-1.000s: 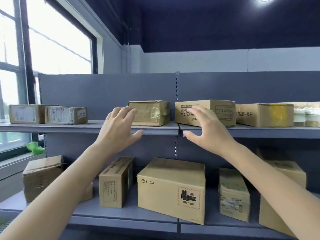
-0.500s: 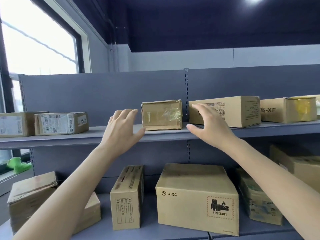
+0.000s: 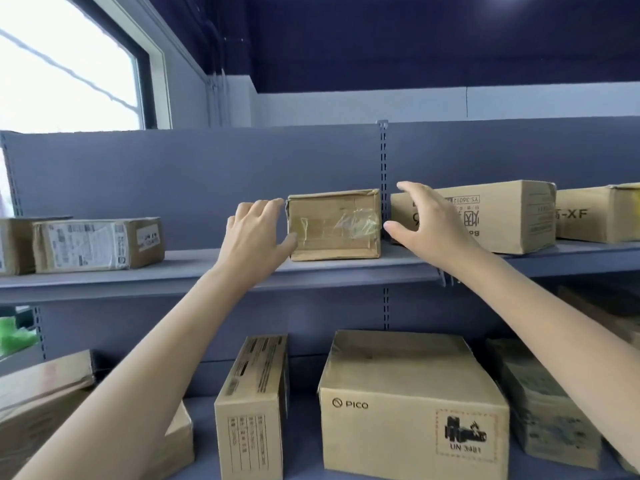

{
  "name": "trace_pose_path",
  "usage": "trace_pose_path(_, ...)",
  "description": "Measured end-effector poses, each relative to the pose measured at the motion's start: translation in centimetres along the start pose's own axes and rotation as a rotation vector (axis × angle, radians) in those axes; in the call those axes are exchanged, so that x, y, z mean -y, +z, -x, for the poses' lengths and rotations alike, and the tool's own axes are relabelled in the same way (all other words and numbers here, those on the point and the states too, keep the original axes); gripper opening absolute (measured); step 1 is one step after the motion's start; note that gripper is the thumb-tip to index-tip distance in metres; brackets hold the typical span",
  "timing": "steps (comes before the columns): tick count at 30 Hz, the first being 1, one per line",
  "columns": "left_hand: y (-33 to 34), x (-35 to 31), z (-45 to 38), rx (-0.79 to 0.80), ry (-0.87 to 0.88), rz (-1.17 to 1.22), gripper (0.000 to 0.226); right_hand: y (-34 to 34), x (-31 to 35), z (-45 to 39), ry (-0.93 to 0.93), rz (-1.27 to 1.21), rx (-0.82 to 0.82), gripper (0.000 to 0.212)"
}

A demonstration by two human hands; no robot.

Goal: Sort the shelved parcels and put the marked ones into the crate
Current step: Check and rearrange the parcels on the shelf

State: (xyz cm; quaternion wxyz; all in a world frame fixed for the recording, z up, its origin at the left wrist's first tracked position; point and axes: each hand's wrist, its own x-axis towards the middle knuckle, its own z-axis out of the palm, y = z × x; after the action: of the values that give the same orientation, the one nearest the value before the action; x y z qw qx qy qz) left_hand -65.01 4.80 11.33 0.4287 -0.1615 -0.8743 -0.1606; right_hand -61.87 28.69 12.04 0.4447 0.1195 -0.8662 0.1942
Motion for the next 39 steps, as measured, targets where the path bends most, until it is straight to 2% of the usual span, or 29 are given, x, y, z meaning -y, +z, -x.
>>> trace_pose_path(5,3.2,0.1,-3.8,0.125,-0.155,0.012,0.060,3.4,-1.0,-3.1,0.050,-0.028,0.121,0.073)
trace_pose_path(10,6.6,1.0,-5.0,0.315,-0.320,0.048,0.059,5.9,-1.9,-4.6,0.203,-0.138,0.247,0.085)
trace_pose_path(13,7.2,1.2,-5.1,0.346,-0.318,0.063,0.053,7.2,-2.3,-4.6,0.260,-0.115,0.334,0.084)
trace_pose_path(19,6.1,1.3,-5.0,0.235,-0.267,0.164,0.046,6.3,-1.9,-4.6,0.254,-0.228,0.273,0.066)
trace_pose_path(23,3.0,-0.1,-4.8,0.036,-0.206,0.289,0.037,4.7,-0.4,-4.8,0.208,-0.390,0.070,0.053)
trace_pose_path(28,-1.7,-2.4,-4.4,-0.216,-0.186,0.475,0.026,2.2,2.3,-4.9,0.178,-0.560,-0.145,0.046)
trace_pose_path(34,-5.7,-3.5,-2.8,-0.296,-0.108,0.617,0.023,-0.2,5.2,-3.3,0.108,-0.755,-0.289,0.026)
trace_pose_path(39,-7.6,-3.5,-1.0,-0.282,-0.013,0.786,0.037,-2.6,6.4,-1.9,-0.008,-0.885,-0.268,0.016)
